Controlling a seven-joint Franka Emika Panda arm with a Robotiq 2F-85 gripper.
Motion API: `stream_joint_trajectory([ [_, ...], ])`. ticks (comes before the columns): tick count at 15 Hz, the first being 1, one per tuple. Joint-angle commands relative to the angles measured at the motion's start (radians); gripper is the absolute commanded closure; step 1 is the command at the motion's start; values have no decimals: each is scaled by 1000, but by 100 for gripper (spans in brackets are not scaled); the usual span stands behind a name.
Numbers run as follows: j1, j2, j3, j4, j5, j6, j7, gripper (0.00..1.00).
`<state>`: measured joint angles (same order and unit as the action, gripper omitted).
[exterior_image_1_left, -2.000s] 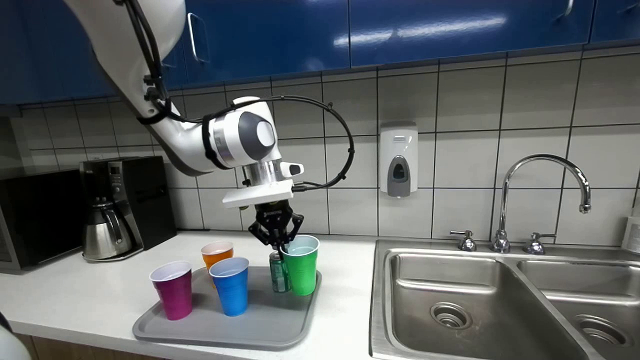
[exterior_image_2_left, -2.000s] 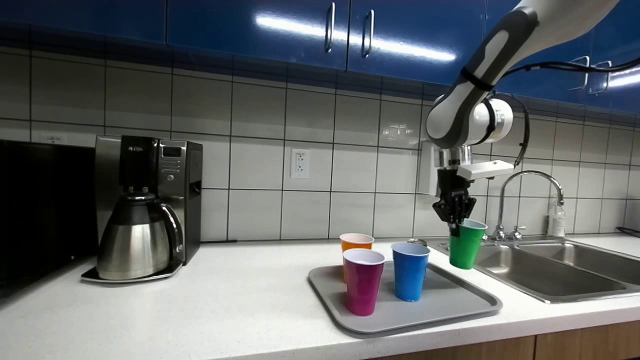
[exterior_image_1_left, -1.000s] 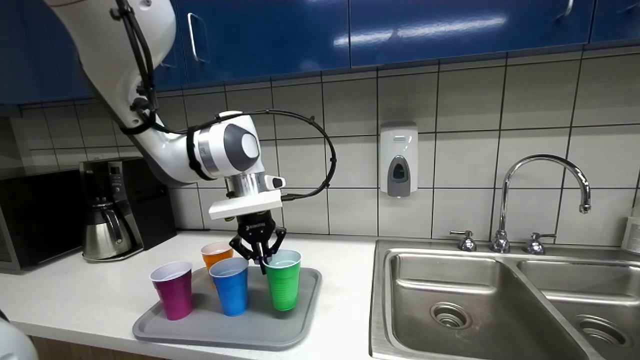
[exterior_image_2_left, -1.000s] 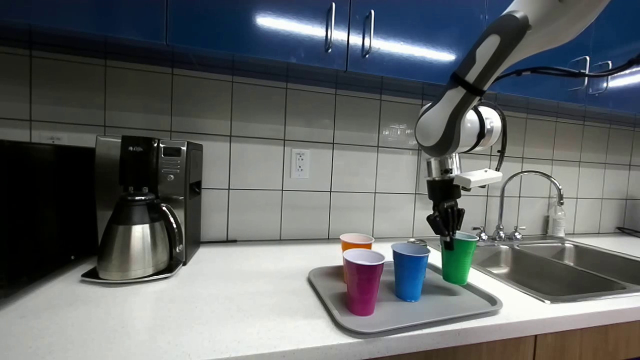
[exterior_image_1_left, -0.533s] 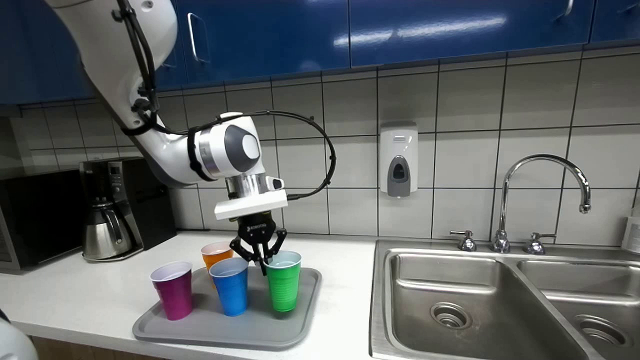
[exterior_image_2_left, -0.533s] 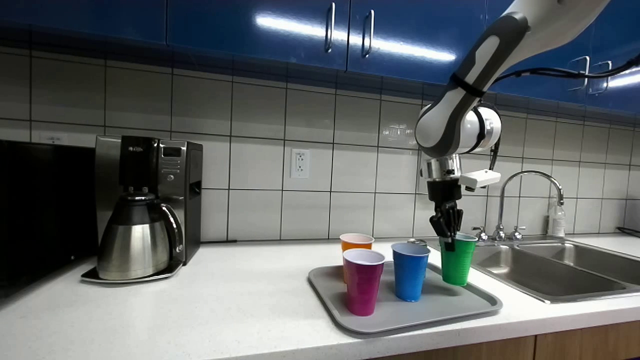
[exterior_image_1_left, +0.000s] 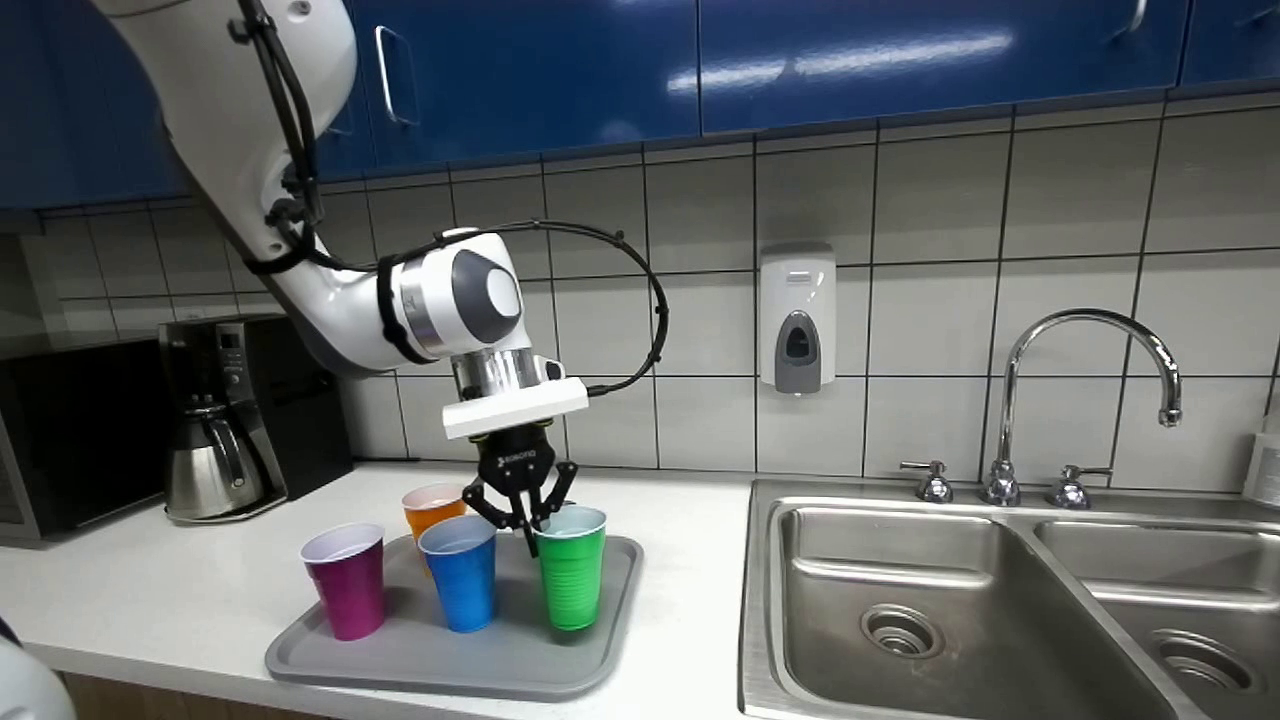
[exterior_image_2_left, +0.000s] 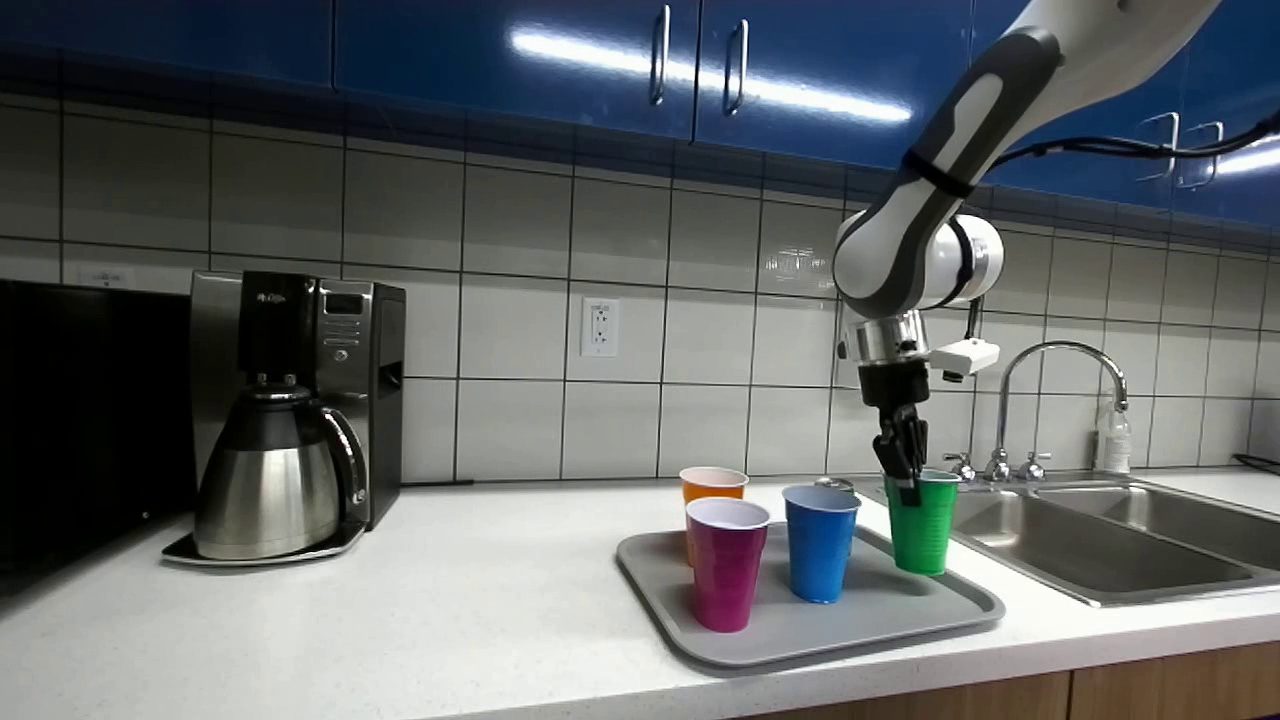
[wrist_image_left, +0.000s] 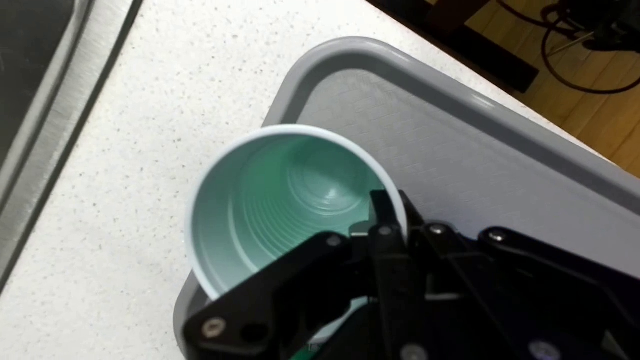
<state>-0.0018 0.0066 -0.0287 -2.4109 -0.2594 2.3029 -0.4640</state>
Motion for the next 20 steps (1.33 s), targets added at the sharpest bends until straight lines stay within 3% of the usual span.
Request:
stream_joint_trajectory([
  [1,-10,7,0,15,-40,-26,-33,99],
  [11,-10,23,2,7,-61,-15,-18,99],
  [12,-9,23,2,8,-64,-20,-16,77],
  [20,-10,21,2,11,-86,-32,-21,20],
])
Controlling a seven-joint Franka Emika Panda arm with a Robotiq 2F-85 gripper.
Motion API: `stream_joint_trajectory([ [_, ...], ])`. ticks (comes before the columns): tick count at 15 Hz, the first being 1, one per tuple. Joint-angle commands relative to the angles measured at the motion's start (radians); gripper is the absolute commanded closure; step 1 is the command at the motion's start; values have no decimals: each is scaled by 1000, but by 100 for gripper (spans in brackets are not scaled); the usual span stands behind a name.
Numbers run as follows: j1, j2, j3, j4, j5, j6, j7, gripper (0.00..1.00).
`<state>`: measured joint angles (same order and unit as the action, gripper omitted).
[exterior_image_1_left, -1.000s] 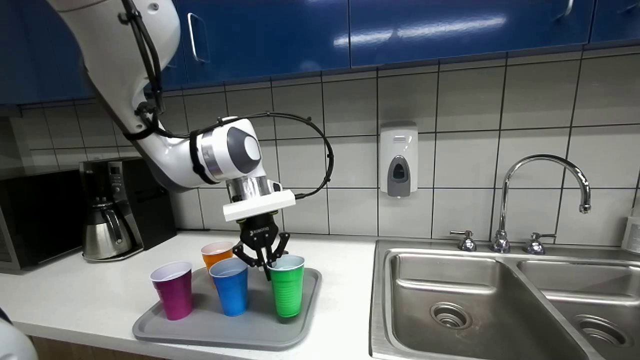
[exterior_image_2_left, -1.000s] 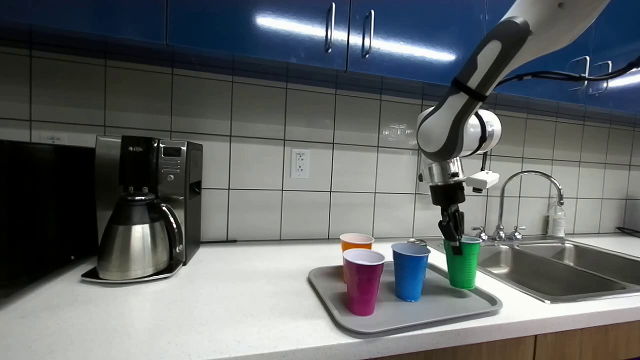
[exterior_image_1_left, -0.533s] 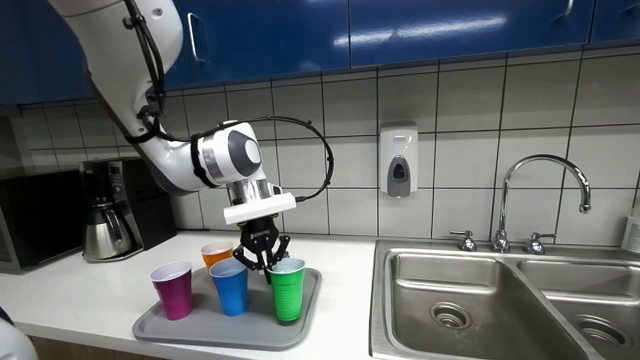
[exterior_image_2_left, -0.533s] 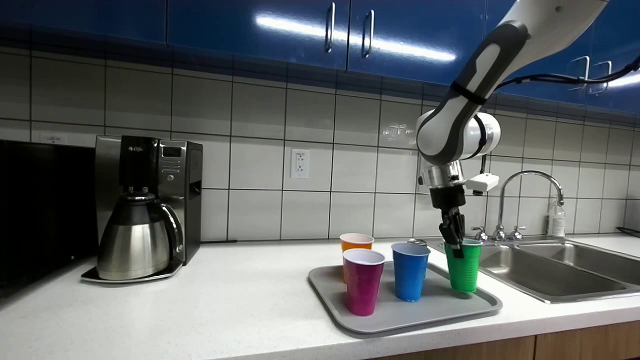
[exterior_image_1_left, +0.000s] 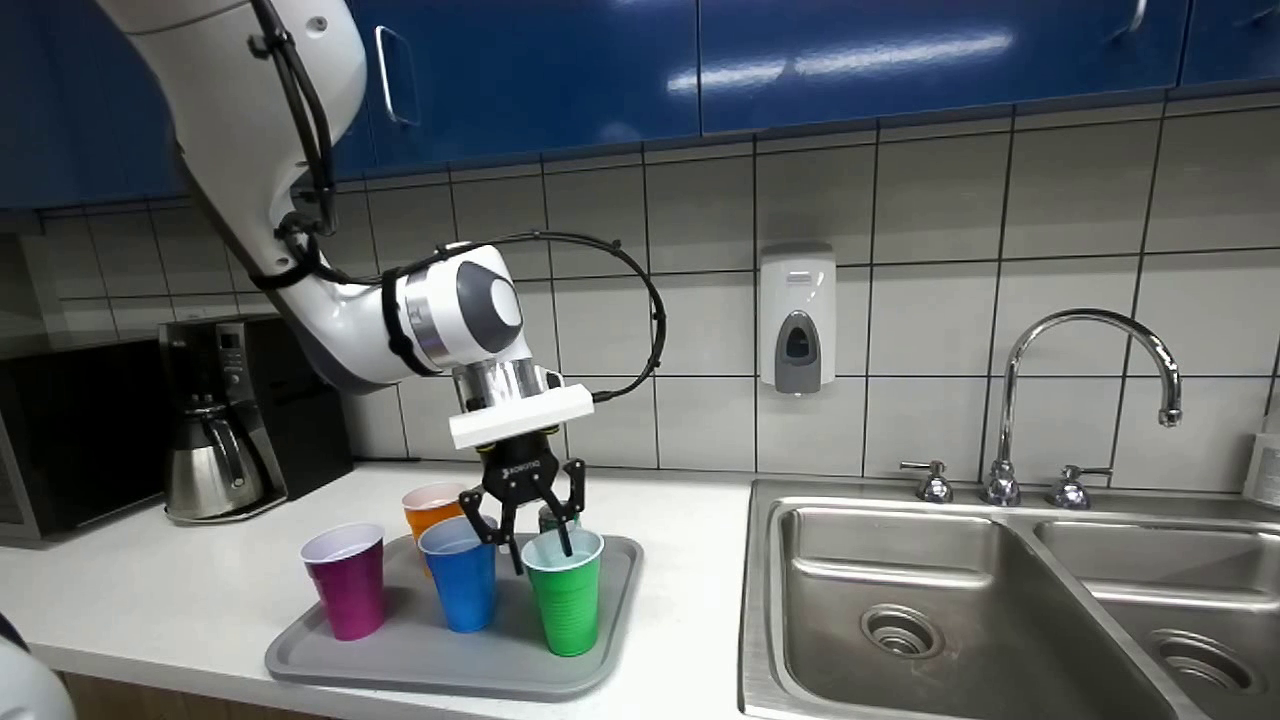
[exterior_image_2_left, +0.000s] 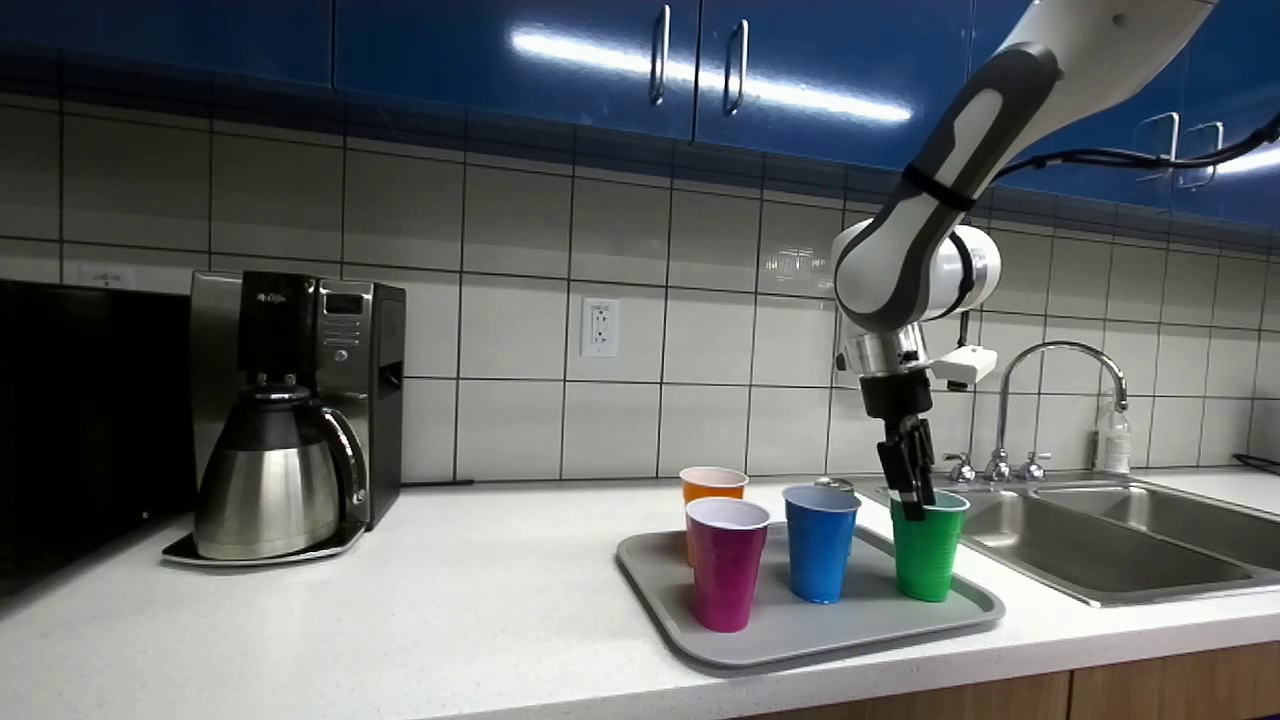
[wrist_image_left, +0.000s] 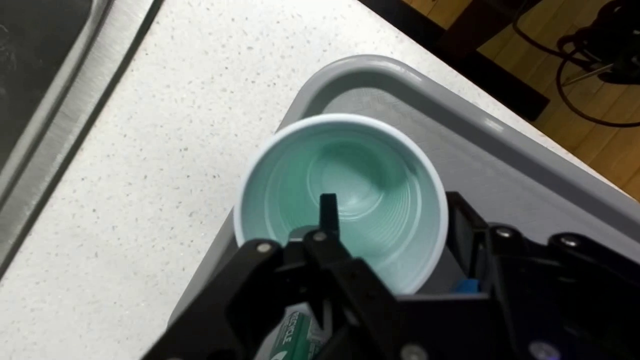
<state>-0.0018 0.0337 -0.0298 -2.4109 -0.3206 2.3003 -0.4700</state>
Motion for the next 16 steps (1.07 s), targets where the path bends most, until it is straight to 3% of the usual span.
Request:
stream_joint_trajectory([
  [1,-10,-6,3,12,-25,-29,-15,11],
  [3,-10,-6,3,12,-24,-29,-15,0],
  [16,-8,-118,-4,-15,-9,-31,0,0],
])
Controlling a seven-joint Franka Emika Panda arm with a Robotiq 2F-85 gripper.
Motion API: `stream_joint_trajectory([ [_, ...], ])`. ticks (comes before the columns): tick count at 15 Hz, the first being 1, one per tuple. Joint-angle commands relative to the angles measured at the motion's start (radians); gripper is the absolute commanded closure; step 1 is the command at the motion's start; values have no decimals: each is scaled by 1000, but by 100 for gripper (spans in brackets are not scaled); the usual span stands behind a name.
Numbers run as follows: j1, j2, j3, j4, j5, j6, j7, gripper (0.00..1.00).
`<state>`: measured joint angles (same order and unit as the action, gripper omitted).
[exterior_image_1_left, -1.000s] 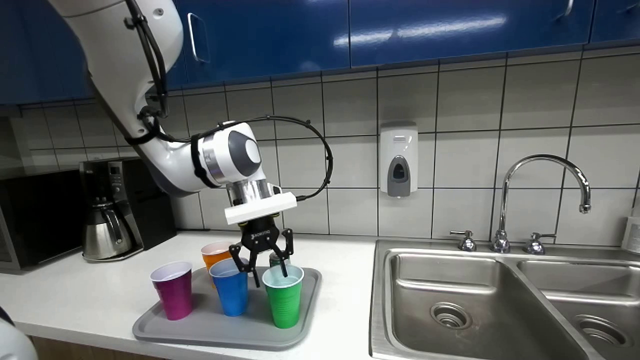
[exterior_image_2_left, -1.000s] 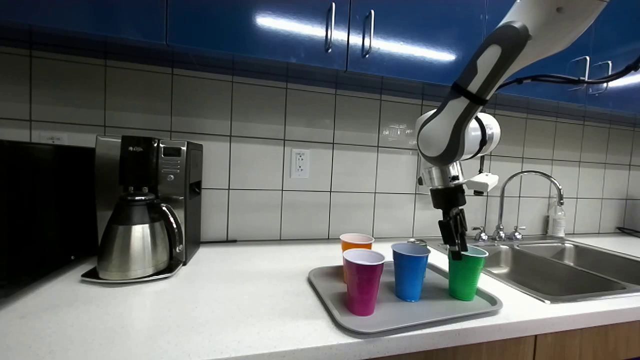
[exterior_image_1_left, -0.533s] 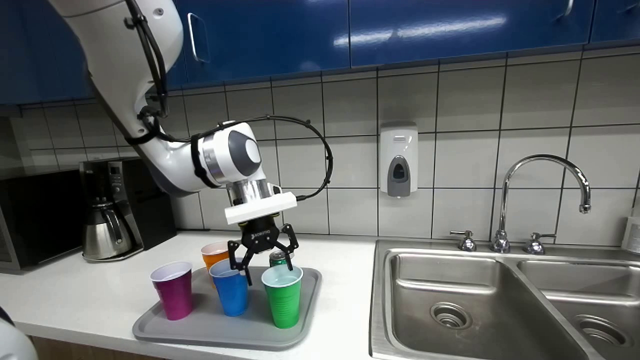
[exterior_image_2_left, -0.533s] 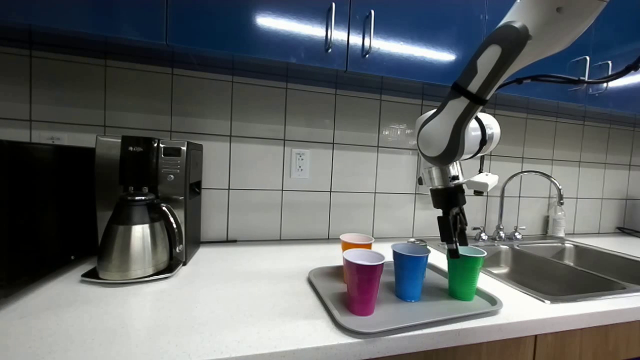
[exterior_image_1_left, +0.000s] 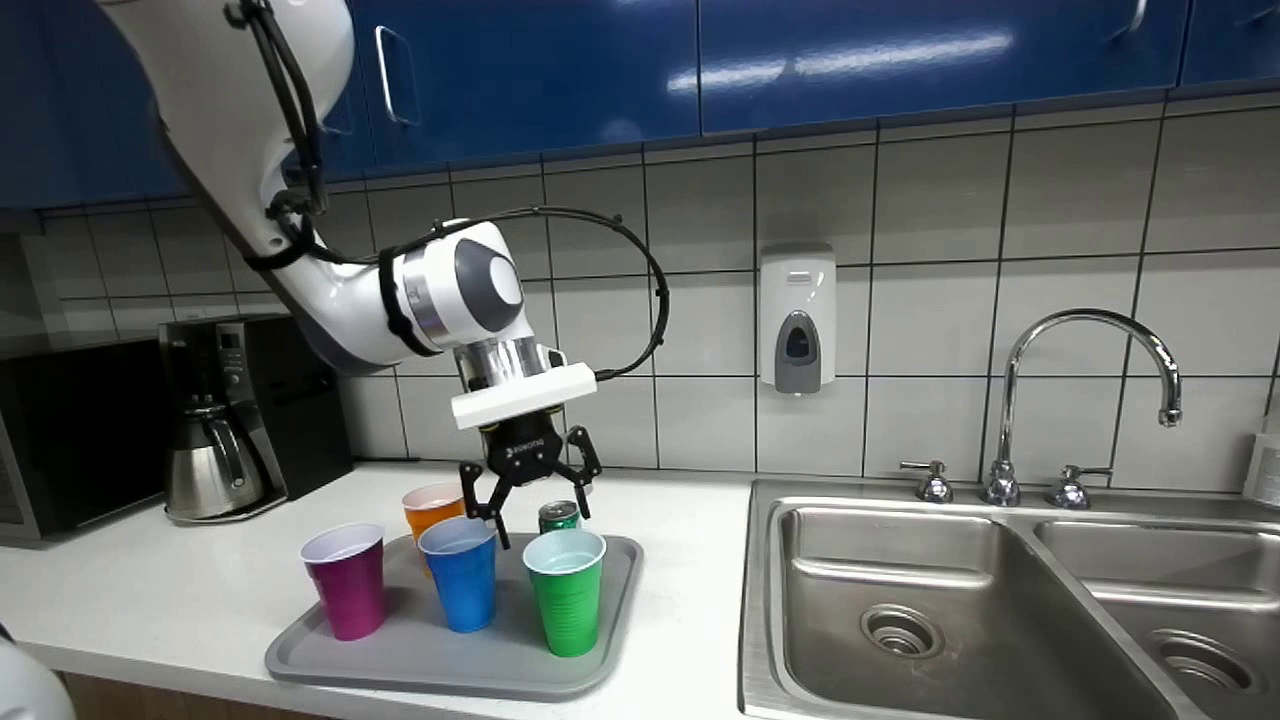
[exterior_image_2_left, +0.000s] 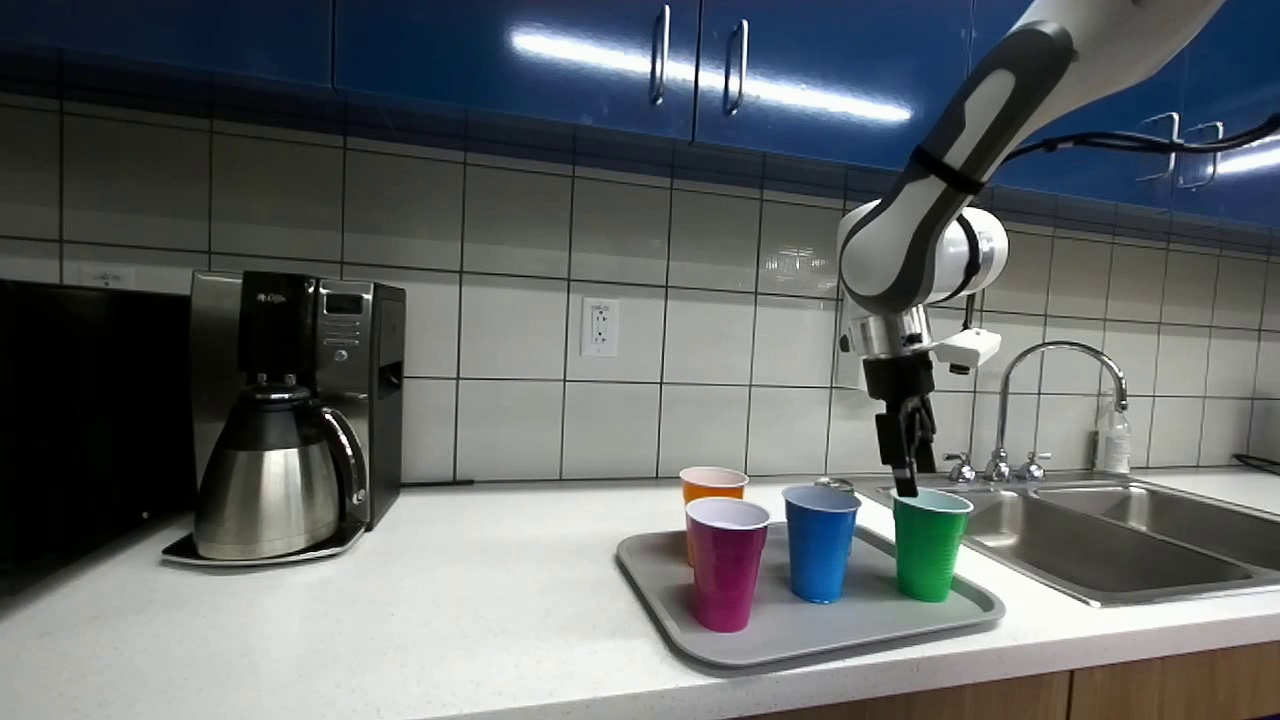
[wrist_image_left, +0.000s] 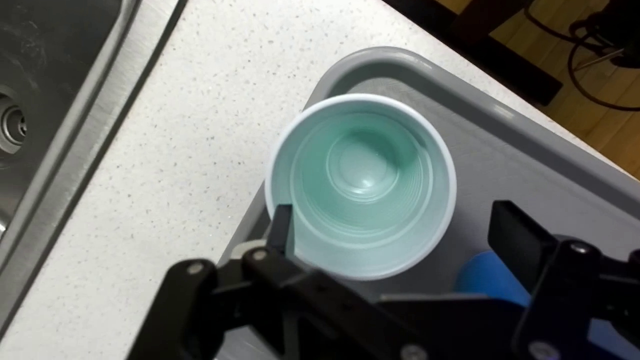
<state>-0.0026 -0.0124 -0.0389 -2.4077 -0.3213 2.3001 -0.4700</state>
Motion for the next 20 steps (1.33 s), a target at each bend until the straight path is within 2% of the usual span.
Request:
stream_joint_trajectory([
  [1,-5,-89,7,-21,-10,-39,8,0],
  [12,24,-346,31,-141,17,-84,83,0],
  [20,93,-524,59,-231,47,-189,97,0],
])
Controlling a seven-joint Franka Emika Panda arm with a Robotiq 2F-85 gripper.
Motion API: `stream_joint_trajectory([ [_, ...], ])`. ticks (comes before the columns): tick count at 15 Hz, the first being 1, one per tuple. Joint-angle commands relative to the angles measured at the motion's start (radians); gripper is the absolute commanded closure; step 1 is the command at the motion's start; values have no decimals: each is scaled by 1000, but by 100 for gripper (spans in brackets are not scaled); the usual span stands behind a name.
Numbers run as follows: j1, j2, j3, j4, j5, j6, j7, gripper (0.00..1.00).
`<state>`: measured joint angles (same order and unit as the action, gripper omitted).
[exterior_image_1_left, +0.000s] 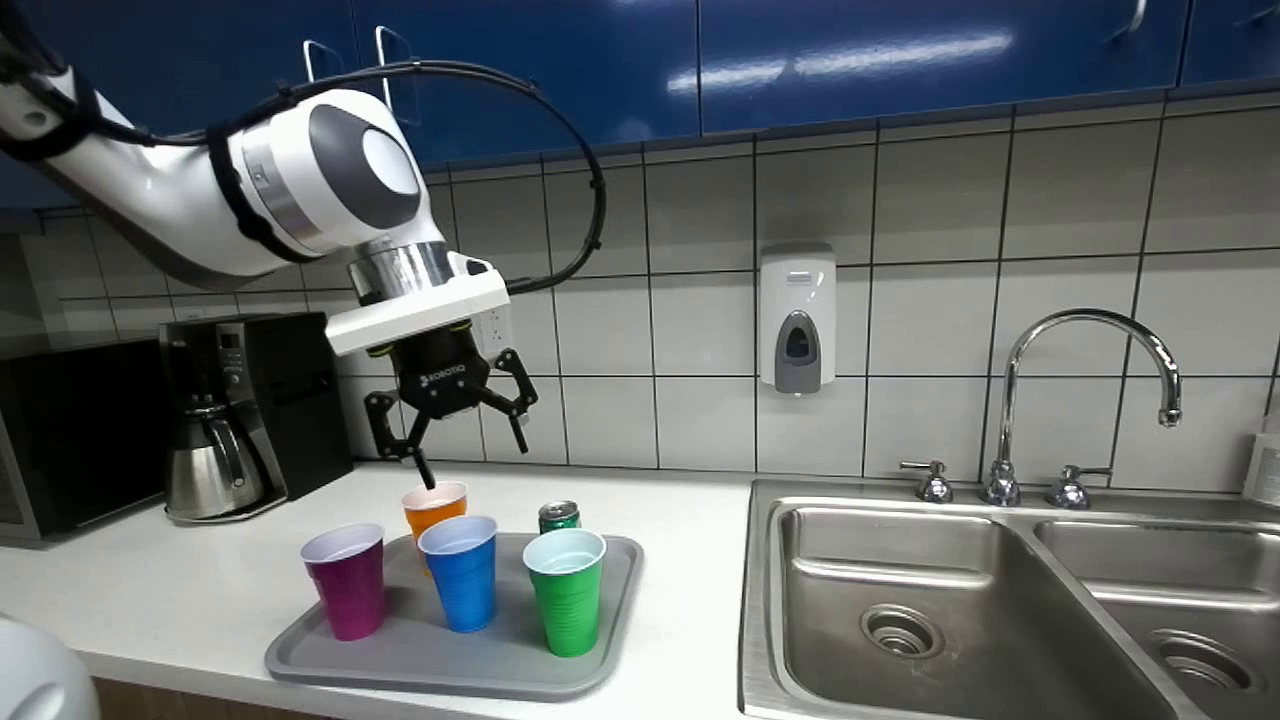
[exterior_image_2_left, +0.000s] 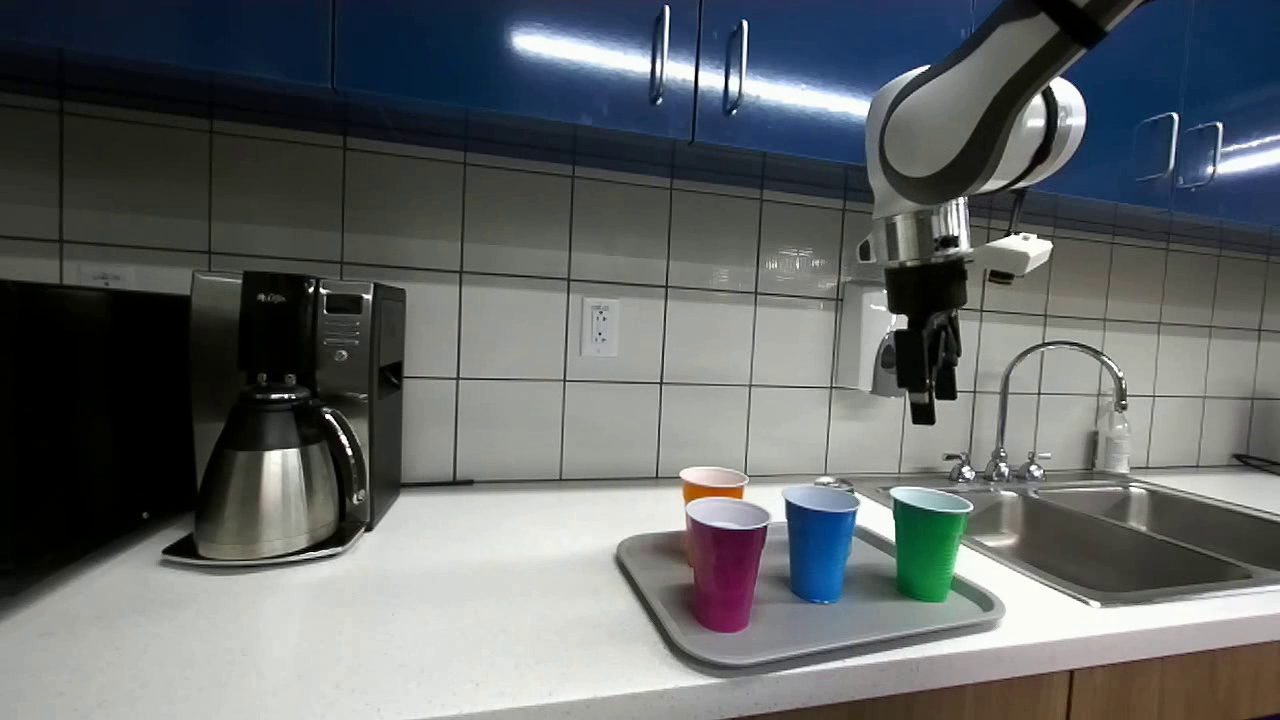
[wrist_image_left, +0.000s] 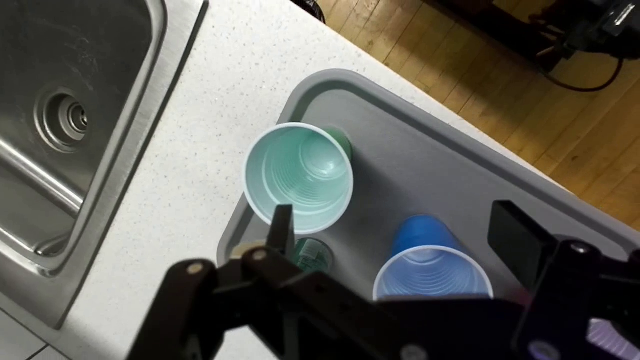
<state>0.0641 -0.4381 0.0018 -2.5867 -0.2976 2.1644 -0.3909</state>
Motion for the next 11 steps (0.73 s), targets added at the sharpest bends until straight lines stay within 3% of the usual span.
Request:
stream_joint_trajectory([
  [1,36,-115,22,-57,28,-68,20,0],
  [5,65,-162,47,-63,37,-138,54,0],
  [6,60,-93,22,-32,25,-95,21,0],
  [11,69,-112,31,-37,27,-118,35,0],
])
